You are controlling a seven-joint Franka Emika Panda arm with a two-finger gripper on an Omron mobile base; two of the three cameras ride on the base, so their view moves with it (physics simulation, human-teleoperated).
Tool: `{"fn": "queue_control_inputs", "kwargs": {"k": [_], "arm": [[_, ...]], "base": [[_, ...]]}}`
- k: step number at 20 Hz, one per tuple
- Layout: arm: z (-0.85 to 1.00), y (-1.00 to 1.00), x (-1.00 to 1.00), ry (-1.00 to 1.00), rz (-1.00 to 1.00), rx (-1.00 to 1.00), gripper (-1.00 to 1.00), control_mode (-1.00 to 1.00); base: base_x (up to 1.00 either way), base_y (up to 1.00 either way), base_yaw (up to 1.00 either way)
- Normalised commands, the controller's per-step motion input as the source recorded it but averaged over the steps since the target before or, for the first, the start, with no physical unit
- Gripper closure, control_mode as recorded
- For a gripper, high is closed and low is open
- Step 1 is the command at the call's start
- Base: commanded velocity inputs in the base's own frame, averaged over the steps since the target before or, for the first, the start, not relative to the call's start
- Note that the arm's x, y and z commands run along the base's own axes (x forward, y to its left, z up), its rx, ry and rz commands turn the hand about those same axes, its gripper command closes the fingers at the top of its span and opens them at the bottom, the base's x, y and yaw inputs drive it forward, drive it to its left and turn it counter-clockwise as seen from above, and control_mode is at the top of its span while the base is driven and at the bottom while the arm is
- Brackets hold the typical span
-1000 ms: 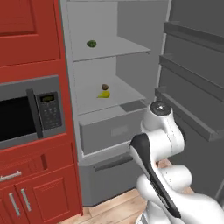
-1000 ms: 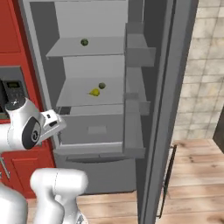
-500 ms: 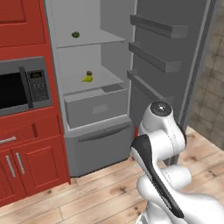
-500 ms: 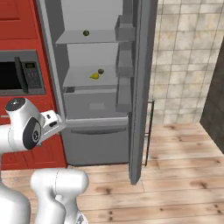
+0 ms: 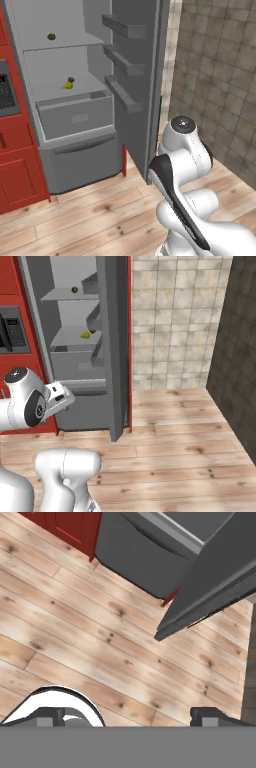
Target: Place the pear in the correct fridge rack based on whether it is a fruit or vegetable. Finally, close the fridge door.
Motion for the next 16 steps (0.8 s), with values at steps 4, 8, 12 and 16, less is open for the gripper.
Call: {"fn": "queue_control_inputs", "kwargs": {"k": [4, 8, 12, 16], "arm": [[0.00, 0.00, 0.00, 0.00, 0.00, 0.00, -1.00, 1.00], [0.00, 0.00, 0.00, 0.00, 0.00, 0.00, -1.00, 1.00], [0.00, 0.00, 0.00, 0.00, 0.00, 0.00, -1.00, 1.00], [0.00, 0.00, 0.00, 0.00, 0.00, 0.00, -1.00, 1.00]], "base": [[0.02, -1.00, 0.06], [0.19, -1.00, 0.08], [0.43, -1.00, 0.12], [0.89, -0.74, 0.30]]}}
